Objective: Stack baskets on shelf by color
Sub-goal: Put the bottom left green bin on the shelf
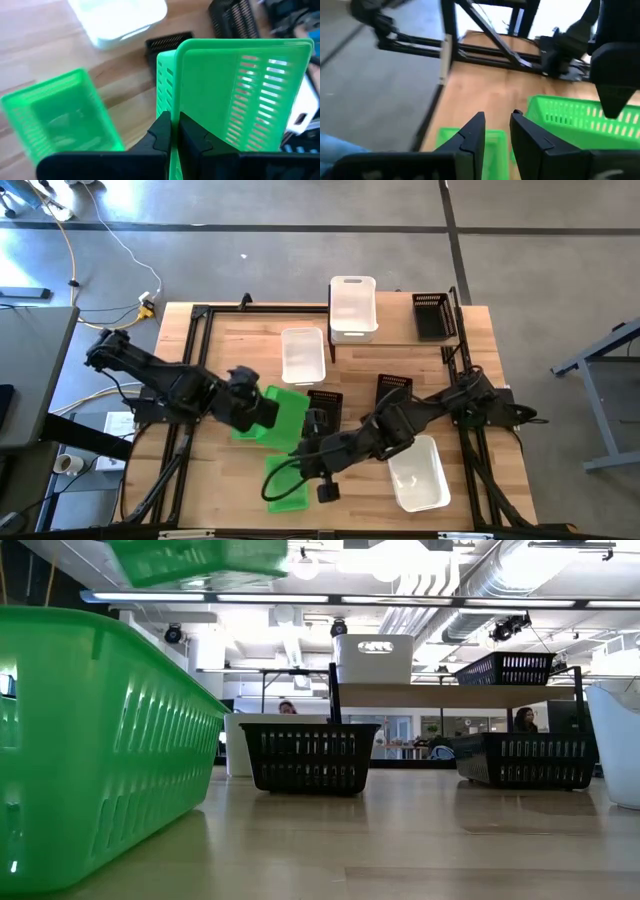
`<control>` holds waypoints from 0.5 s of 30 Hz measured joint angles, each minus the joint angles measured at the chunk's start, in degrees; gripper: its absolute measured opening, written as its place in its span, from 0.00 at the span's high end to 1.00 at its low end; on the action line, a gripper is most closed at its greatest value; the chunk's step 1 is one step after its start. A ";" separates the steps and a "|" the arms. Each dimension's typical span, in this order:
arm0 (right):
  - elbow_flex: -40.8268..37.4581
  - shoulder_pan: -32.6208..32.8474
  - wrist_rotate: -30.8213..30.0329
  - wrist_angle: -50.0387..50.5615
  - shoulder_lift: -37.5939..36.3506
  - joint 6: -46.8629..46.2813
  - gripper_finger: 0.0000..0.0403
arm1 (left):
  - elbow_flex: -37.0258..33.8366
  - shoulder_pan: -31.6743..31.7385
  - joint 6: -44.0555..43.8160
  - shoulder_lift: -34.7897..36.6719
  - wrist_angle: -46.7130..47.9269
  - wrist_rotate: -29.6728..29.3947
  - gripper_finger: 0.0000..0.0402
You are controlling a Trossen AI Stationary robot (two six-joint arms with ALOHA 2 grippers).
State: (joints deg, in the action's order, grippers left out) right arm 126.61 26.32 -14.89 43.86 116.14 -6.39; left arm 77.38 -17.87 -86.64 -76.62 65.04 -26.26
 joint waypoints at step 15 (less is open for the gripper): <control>0.00 -3.82 -6.49 7.46 4.75 -1.58 0.62 | 0.00 7.39 5.25 0.00 -6.19 0.70 0.99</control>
State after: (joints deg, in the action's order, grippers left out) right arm 126.61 22.50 -21.38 51.32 120.89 -7.97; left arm 77.38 -10.48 -81.38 -76.62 58.85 -25.56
